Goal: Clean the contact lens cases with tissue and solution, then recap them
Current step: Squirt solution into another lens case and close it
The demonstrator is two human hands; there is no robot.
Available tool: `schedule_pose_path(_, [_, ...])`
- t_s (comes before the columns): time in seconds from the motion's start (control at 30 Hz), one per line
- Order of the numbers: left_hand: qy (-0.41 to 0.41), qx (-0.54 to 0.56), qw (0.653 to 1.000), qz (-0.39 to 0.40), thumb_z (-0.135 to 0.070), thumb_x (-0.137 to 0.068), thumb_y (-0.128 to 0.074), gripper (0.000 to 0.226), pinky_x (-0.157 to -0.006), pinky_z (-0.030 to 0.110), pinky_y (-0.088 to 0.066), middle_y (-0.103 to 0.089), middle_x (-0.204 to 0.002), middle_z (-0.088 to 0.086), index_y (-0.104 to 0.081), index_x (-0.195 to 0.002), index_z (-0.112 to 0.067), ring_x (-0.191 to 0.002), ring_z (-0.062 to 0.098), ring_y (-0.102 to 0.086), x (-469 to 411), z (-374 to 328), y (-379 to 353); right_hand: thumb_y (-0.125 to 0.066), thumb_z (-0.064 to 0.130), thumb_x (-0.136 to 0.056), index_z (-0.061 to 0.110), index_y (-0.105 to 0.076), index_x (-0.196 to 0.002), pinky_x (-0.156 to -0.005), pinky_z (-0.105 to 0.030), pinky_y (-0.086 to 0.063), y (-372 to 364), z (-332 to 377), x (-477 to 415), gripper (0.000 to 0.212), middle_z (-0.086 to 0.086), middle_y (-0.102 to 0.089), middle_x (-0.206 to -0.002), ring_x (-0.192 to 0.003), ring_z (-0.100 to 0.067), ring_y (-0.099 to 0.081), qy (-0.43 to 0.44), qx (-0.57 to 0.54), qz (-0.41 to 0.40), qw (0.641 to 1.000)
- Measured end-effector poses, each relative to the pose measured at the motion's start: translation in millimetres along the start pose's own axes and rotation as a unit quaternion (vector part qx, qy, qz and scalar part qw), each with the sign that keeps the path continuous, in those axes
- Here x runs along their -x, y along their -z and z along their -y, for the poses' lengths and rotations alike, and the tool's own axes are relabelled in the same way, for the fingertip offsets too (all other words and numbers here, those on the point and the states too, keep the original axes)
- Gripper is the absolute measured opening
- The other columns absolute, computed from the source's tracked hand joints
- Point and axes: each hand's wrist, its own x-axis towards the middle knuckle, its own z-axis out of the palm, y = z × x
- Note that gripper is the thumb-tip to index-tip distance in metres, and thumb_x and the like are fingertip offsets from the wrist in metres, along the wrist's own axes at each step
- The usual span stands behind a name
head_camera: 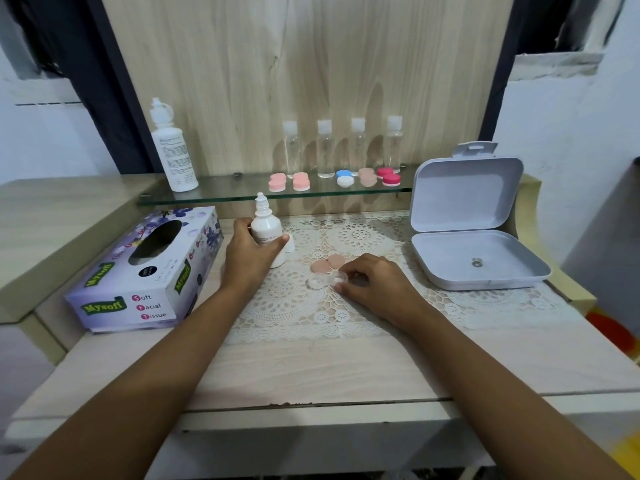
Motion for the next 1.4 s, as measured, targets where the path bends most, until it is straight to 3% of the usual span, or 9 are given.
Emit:
schedule_pose_path(0.2, [0.011, -0.020, 1.000, 0.016, -0.033, -0.075, -0.076, 0.071, -0.086, 0.028, -0.039, -0.051, -0.122, -0.001, -0.037, -0.131, -0.014, -0.108, 0.016, -0.051, -2, 3, 3, -0.067, 0.029, -0.082, 0.016, -0.069, -0.101, -0.083, -0.025, -0.040, -1, -1, 0, 0.023, -0.001, -0.063, -0.100, -0.099, -0.016, -0.052, -0.001, -0.003, 0.001, 1.000])
schedule_pose_path(0.3, [-0.043, -0.083, 0.995, -0.044, -0.040, -0.074, -0.075, 0.078, -0.099, 0.033, -0.034, -0.039, -0.137, 0.008, -0.035, -0.136, -0.014, -0.124, 0.022, -0.039, 6, -2, 6, -0.067, 0.029, -0.082, 0.016, -0.070, -0.100, -0.080, -0.024, -0.038, -1, -1, 0, 0.022, -0.001, -0.063, -0.099, -0.097, -0.015, -0.053, 0.000, -0.004, -0.001, 1.000])
schedule_pose_path(0.43, [-0.237, -0.186, 0.942, -0.148, -0.030, -0.080, -0.070, 0.049, -0.090, 0.035, -0.034, -0.049, -0.115, 0.016, -0.051, -0.117, -0.005, -0.107, 0.026, -0.043, 22, -14, 4, -0.068, 0.030, -0.081, 0.017, -0.070, -0.099, -0.079, -0.023, -0.037, -1, -2, 0, 0.022, 0.000, -0.063, -0.098, -0.095, -0.015, -0.053, 0.003, 0.004, -0.001, 1.000])
schedule_pose_path(0.53, [-0.302, -0.188, 0.934, -0.023, -0.023, -0.087, -0.062, 0.025, -0.078, 0.027, -0.039, -0.054, -0.101, 0.007, -0.058, -0.106, -0.007, -0.092, 0.019, -0.050, 26, -27, -2, -0.068, 0.029, -0.081, 0.015, -0.070, -0.098, -0.080, -0.023, -0.038, -1, -1, 0, 0.022, -0.002, -0.064, -0.098, -0.095, -0.015, -0.053, 0.005, 0.006, -0.004, 1.000])
schedule_pose_path(0.67, [-0.241, -0.256, 0.924, 0.147, -0.028, -0.091, -0.057, 0.027, -0.076, 0.025, -0.042, -0.056, -0.108, 0.001, -0.061, -0.114, -0.013, -0.086, 0.010, -0.050, 24, -34, -16, -0.067, 0.030, -0.081, 0.014, -0.069, -0.099, -0.082, -0.025, -0.040, 0, -1, 1, 0.024, -0.002, -0.064, -0.099, -0.095, -0.016, -0.054, 0.003, 0.008, -0.002, 1.000])
schedule_pose_path(0.8, [-0.134, -0.315, 0.913, 0.221, -0.036, -0.088, -0.061, 0.040, -0.077, 0.026, -0.042, -0.060, -0.115, 0.007, -0.061, -0.119, -0.011, -0.097, 0.019, -0.058, 13, -38, -27, -0.066, 0.030, -0.082, 0.015, -0.068, -0.102, -0.080, -0.024, -0.038, 1, 0, 1, 0.025, -0.003, -0.063, -0.100, -0.096, -0.017, -0.053, 0.003, 0.017, 0.001, 1.000])
schedule_pose_path(0.9, [-0.060, -0.313, 0.910, 0.265, -0.035, -0.085, -0.065, 0.033, -0.072, 0.029, -0.047, -0.067, -0.104, 0.005, -0.068, -0.105, -0.010, -0.086, 0.016, -0.061, 9, -39, -33, -0.066, 0.031, -0.083, 0.017, -0.068, -0.104, -0.078, -0.022, -0.037, 2, 1, 2, 0.026, -0.003, -0.063, -0.102, -0.097, -0.015, -0.053, 0.005, 0.019, 0.005, 1.000])
schedule_pose_path(1.13, [-0.025, -0.266, 0.925, 0.269, -0.021, -0.082, -0.068, 0.016, -0.061, 0.021, -0.039, -0.070, -0.096, 0.003, -0.072, -0.094, -0.010, -0.077, 0.009, -0.056, 4, -40, -32, -0.065, 0.032, -0.083, 0.017, -0.068, -0.105, -0.080, -0.023, -0.038, 1, 0, 1, 0.027, -0.001, -0.063, -0.103, -0.098, -0.015, -0.052, 0.003, 0.021, 0.005, 1.000])
schedule_pose_path(1.4, [-0.070, -0.184, 0.942, 0.273, -0.024, -0.084, -0.064, 0.021, -0.068, 0.013, -0.044, -0.065, -0.100, -0.005, -0.067, -0.104, -0.018, -0.085, 0.005, -0.059, 19, -34, -8, -0.065, 0.032, -0.083, 0.017, -0.068, -0.105, -0.081, -0.022, -0.036, 0, -1, 1, 0.027, 0.000, -0.062, -0.103, -0.099, -0.014, -0.052, 0.003, 0.020, 0.002, 1.000])
